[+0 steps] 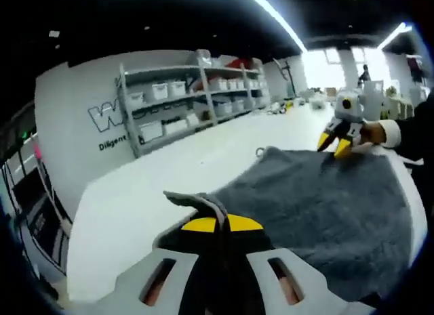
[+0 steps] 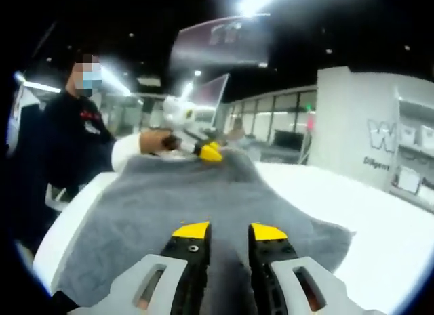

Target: Open the folded towel by lifting each exposed corner and separating the folded layers until the towel lies flat within the target outline without major curled edges

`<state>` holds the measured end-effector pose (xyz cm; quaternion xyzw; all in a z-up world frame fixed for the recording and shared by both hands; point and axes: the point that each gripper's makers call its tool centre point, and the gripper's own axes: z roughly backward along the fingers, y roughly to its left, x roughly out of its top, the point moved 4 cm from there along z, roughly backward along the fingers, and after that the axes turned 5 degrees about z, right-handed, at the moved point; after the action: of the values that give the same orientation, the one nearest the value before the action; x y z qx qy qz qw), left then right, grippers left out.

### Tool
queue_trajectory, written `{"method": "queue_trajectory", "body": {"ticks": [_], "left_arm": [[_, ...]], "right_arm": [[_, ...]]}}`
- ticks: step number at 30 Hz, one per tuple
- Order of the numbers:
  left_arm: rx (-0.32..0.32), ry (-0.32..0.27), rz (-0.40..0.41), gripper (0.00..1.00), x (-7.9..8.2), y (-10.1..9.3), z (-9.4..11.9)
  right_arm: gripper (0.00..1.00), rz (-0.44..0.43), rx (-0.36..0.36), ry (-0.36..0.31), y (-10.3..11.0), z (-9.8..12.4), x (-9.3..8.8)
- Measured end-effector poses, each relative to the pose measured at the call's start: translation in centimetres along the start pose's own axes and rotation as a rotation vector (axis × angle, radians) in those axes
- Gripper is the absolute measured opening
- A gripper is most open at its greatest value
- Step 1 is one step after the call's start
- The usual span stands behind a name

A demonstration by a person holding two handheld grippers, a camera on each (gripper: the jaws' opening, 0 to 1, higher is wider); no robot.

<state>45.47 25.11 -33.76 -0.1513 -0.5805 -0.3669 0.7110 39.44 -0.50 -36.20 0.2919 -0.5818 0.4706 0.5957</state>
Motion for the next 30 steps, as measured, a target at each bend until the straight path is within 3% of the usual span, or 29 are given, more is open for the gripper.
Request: {"method": "queue_trajectory", "body": {"ticks": [4, 7, 9, 15, 20, 21, 22, 27, 28, 30], "left_arm": [[0.063, 0.018, -0.100, 0.02, 0.4, -0.1, -0.2], [0.151, 0.084, -0.235, 0.02, 0.4, 0.1, -0.3], [0.166, 0.081, -0.276, 0.02, 0.7, -0.2, -0.6], [0.264, 0.168, -0.462, 0.02, 1.5, -1.7, -0.7], [0.281, 0.214, -0.582, 0.02, 1.6, -2.9, -1.5], [0.298, 0.236, -0.652, 0.02, 1.6, -3.0, -1.6], [0.300, 0.251, -0.670, 0.02, 1.4, -3.2, -1.8], [0.289, 0.241, -0.690, 0.02, 1.6, -4.0, -2.2], [0.295, 0.235, -0.717, 0.02, 2.0, -4.6, -2.1], [0.283, 0.220, -0.719, 0.02, 2.2, -5.0, -2.0]], "right_arm": [[0.31, -0.064, -0.021, -0.036, -0.5, -0.3, 0.6], [0.44, -0.137, -0.010, -0.048, -0.5, -0.8, 0.9], [0.44, -0.134, -0.015, -0.040, -0.5, -1.3, 0.9], [0.42, -0.158, -0.009, -0.031, -0.4, -2.9, 1.0], [0.42, -0.184, -0.027, -0.031, -0.8, -3.7, 1.5], [0.42, -0.198, -0.029, -0.032, -0.8, -3.9, 1.6], [0.42, -0.210, -0.030, -0.034, -0.8, -4.1, 1.7], [0.42, -0.243, -0.043, -0.039, -1.1, -5.0, 1.8], [0.43, -0.302, -0.035, -0.034, -1.1, -5.4, 1.7], [0.46, -0.320, -0.024, -0.045, -1.1, -5.7, 1.8]]}}
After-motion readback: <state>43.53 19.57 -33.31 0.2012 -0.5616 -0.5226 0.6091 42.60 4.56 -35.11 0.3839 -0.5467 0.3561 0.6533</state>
